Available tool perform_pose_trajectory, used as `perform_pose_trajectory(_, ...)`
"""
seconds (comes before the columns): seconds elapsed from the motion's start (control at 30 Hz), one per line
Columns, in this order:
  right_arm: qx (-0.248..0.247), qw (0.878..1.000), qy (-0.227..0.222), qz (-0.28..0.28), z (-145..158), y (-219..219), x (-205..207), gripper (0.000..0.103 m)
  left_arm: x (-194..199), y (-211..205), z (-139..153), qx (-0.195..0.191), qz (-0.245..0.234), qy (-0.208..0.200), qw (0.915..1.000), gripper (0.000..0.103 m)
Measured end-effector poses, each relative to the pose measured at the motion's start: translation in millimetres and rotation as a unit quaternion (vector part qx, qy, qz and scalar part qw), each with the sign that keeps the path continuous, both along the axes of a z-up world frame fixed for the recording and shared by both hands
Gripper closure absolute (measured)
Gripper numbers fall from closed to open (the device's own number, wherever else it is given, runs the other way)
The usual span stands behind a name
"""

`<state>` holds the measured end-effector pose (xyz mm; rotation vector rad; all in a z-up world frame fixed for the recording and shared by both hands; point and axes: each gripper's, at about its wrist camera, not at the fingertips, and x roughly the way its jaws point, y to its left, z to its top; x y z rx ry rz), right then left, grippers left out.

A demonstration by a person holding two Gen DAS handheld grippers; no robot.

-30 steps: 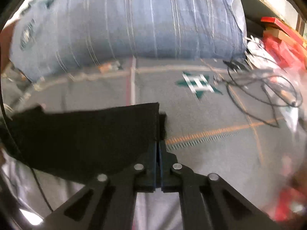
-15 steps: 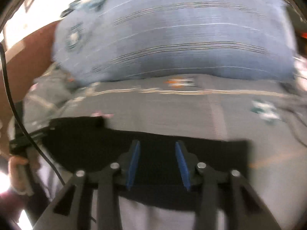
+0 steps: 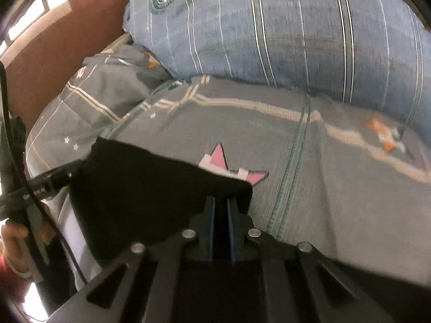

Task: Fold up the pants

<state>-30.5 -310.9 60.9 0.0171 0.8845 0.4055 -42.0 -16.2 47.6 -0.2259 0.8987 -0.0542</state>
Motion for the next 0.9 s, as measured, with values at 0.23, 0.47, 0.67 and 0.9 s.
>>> perform_pose_trajectory(0.23,-0.042,0.999,-0.012,-0.027,-20.0,3.5,5.6,0.096,-2.8,-1.4,-14.9,0.003,0.004,0.014,0.9999,0.020)
perform_pose_trajectory(0.47,0.002,0.999,-0.015,-0.048,-6.4,-3.5,-3.0,0.086,-8.1,-1.0,-12.5,0.004,0.004,0.010,0.9999,0.020)
perform_pose_trajectory(0.67,-0.016,0.998,-0.045,-0.036,10.8,10.2,-34.1,0.075,-15.2,1.5,-6.8,0.008,0.006,0.005,0.9999,0.020)
perform_pose_trajectory(0.9,-0.024,0.994,-0.085,-0.067,27.9,6.3,-55.9,0.058,-24.6,7.6,-5.1,0.016,0.010,0.004,0.9998,0.020)
